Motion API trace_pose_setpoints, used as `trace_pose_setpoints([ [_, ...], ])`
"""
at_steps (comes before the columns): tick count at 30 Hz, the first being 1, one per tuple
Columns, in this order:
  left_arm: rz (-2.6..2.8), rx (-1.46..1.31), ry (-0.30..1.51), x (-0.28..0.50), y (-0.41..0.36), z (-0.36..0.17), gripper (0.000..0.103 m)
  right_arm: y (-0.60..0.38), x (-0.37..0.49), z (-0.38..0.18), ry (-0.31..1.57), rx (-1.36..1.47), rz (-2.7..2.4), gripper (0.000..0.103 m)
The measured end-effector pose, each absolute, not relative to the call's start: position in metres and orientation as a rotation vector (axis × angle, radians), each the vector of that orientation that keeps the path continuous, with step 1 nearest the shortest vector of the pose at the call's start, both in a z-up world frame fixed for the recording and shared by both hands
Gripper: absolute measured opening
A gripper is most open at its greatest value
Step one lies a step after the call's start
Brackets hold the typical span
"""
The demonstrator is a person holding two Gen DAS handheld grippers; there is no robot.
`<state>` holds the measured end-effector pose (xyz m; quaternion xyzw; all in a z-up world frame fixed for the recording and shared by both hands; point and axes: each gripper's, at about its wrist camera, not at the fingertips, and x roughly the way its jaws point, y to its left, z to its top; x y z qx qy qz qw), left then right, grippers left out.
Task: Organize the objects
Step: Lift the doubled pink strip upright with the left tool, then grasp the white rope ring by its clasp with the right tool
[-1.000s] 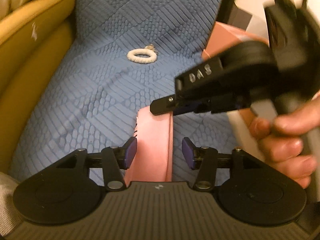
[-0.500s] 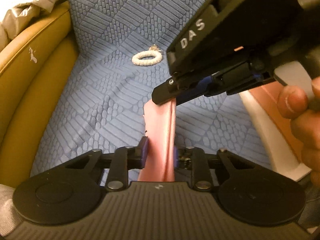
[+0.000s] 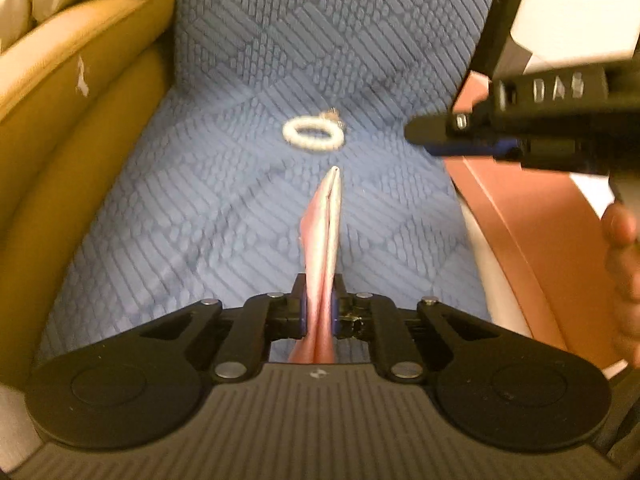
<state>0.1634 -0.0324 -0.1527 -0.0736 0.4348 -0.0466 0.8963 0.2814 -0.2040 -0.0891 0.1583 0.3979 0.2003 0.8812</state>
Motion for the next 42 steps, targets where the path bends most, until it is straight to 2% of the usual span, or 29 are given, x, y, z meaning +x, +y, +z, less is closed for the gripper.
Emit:
trace_pose_setpoints([
  [2, -0.095, -0.148, 0.886, 0.17, -0.028, -0.15, 0.013, -0.202, 0.286, -0.092, 0.831, 0.311, 0.387, 0.027],
  [4, -0.094, -0.152, 0.879, 0.178, -0.023, -0.15, 0.013, -0.198, 0.29, -0.096, 0.836, 0.289, 0.364, 0.05],
  [6, -0.092, -0.146, 0.873, 0.186, -0.018, -0.15, 0.013, -0.195, 0.294, -0.1, 0.835, 0.27, 0.344, 0.067],
  [8, -0.094, -0.157, 0.868, 0.192, -0.013, -0.151, 0.013, -0.192, 0.301, -0.104, 0.837, 0.256, 0.329, 0.07],
  [18, -0.097, -0.253, 0.875, 0.225, 0.012, -0.161, 0.013, -0.182, 0.357, -0.122, 0.834, 0.252, 0.291, 0.07],
  [20, -0.096, -0.275, 0.878, 0.227, 0.016, -0.163, 0.013, -0.178, 0.371, -0.131, 0.857, 0.243, 0.284, 0.067],
  [25, -0.101, -0.293, 0.893, 0.232, 0.019, -0.166, 0.013, -0.165, 0.4, -0.153, 0.895, 0.198, 0.275, 0.05],
  [27, -0.097, -0.291, 0.899, 0.233, 0.019, -0.168, 0.013, -0.159, 0.409, -0.16, 0.892, 0.154, 0.267, 0.047],
  [38, -0.11, -0.284, 0.909, 0.234, 0.017, -0.173, 0.013, -0.14, 0.429, -0.181, 0.87, -0.03, 0.312, 0.046],
  [42, -0.11, -0.284, 0.91, 0.236, 0.017, -0.173, 0.013, -0.134, 0.424, -0.181, 0.864, -0.081, 0.338, 0.028],
])
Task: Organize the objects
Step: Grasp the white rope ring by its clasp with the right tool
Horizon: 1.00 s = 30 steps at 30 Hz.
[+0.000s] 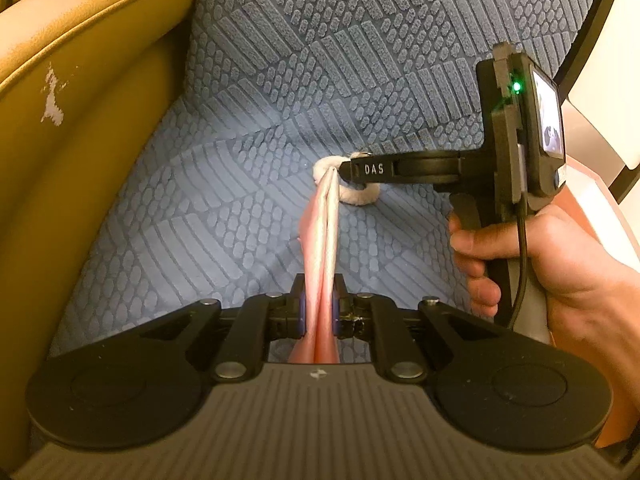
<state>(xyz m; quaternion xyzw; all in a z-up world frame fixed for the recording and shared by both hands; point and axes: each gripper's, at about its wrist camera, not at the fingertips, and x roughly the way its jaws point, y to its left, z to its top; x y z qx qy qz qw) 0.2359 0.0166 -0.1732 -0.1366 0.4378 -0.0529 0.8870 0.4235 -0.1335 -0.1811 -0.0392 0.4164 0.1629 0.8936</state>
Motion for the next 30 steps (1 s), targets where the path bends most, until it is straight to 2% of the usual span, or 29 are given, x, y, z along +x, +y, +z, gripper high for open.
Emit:
trace_pose_setpoints([
  [4, -0.11, -0.286, 0.9, 0.235, 0.016, -0.172, 0.014, -0.133, 0.419, -0.176, 0.871, -0.079, 0.323, 0.014],
  [17, -0.144, -0.302, 0.891, 0.233, 0.012, -0.169, 0.014, -0.159, 0.385, -0.141, 0.877, 0.072, 0.25, 0.012],
  [21, -0.172, -0.297, 0.882, 0.231, 0.008, -0.165, 0.014, -0.16, 0.372, -0.128, 0.865, 0.114, 0.232, 0.009],
  [23, -0.187, -0.289, 0.875, 0.23, 0.005, -0.162, 0.014, -0.16, 0.365, -0.122, 0.864, 0.127, 0.225, 0.004],
  [30, -0.241, -0.284, 0.85, 0.225, -0.002, -0.153, 0.014, -0.167, 0.337, -0.103, 0.849, 0.163, 0.186, 0.004],
])
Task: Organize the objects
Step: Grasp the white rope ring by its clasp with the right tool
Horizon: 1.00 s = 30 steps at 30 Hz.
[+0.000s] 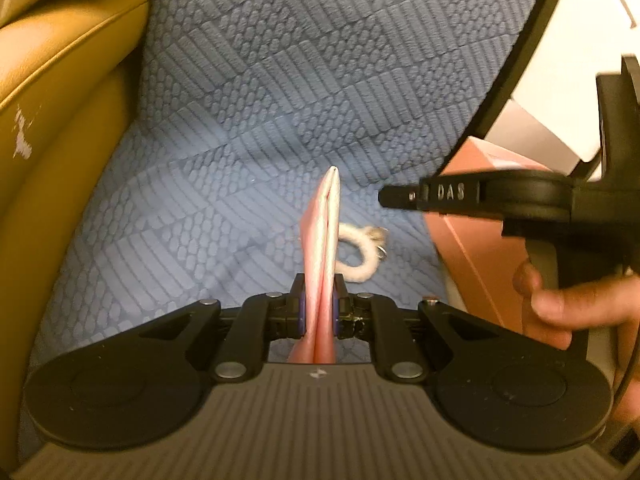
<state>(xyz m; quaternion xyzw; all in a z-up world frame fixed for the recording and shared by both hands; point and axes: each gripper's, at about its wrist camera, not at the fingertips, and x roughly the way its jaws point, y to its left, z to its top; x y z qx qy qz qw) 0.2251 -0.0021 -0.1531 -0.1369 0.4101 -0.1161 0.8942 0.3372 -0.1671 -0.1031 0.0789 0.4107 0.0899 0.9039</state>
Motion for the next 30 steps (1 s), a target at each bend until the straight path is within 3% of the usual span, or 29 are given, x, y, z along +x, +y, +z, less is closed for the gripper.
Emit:
trace_pose_setpoints([
  [11, -0.258, -0.295, 0.829, 0.219, 0.002, -0.143, 0.014, -0.19, 0.33, -0.103, 0.891, 0.263, 0.139, 0.008],
  [12, -0.259, -0.295, 0.829, 0.219, 0.003, -0.143, 0.014, -0.189, 0.333, -0.105, 0.899, 0.265, 0.139, 0.012],
  [14, -0.257, -0.299, 0.827, 0.219, 0.004, -0.142, 0.014, -0.187, 0.334, -0.106, 0.892, 0.259, 0.14, 0.031],
  [15, -0.256, -0.305, 0.828, 0.218, 0.005, -0.142, 0.014, -0.185, 0.335, -0.106, 0.883, 0.256, 0.145, 0.047],
  [16, -0.255, -0.31, 0.831, 0.219, 0.006, -0.142, 0.014, -0.183, 0.336, -0.106, 0.877, 0.253, 0.147, 0.051],
  [24, -0.229, -0.346, 0.856, 0.224, 0.013, -0.146, 0.014, -0.174, 0.352, -0.119, 0.912, 0.244, 0.123, 0.049],
  [30, -0.195, -0.4, 0.89, 0.23, 0.022, -0.153, 0.014, -0.166, 0.364, -0.128, 0.951, 0.144, 0.157, 0.041],
])
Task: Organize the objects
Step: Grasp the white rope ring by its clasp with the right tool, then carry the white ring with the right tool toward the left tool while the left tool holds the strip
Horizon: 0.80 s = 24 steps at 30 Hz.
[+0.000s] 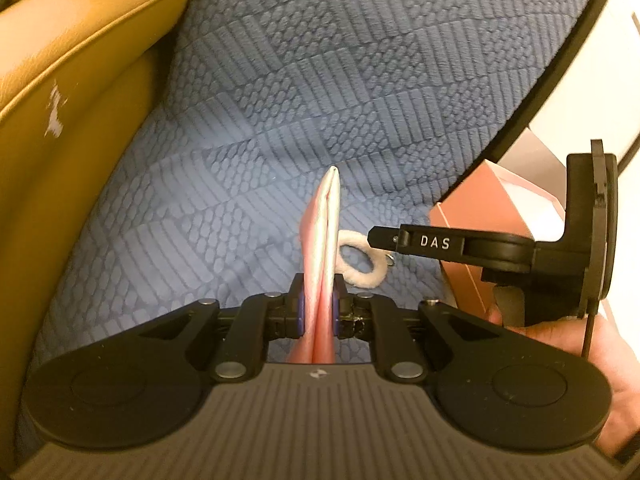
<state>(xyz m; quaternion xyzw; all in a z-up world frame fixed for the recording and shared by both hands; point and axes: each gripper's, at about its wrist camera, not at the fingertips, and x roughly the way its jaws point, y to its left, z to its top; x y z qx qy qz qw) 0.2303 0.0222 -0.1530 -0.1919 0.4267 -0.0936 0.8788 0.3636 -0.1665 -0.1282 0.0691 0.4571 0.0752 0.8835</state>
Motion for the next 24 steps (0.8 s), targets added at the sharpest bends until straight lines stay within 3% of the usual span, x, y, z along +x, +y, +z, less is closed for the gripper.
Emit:
trace_pose_setpoints([
  [10, -0.195, -0.387, 0.896, 0.232, 0.02, -0.158, 0.014, -0.146, 0.385, -0.138, 0.938, -0.113, 0.184, 0.036],
  [24, -0.217, -0.391, 0.887, 0.23, 0.021, -0.155, 0.014, -0.155, 0.389, -0.144, 0.973, -0.066, 0.177, 0.039],
])
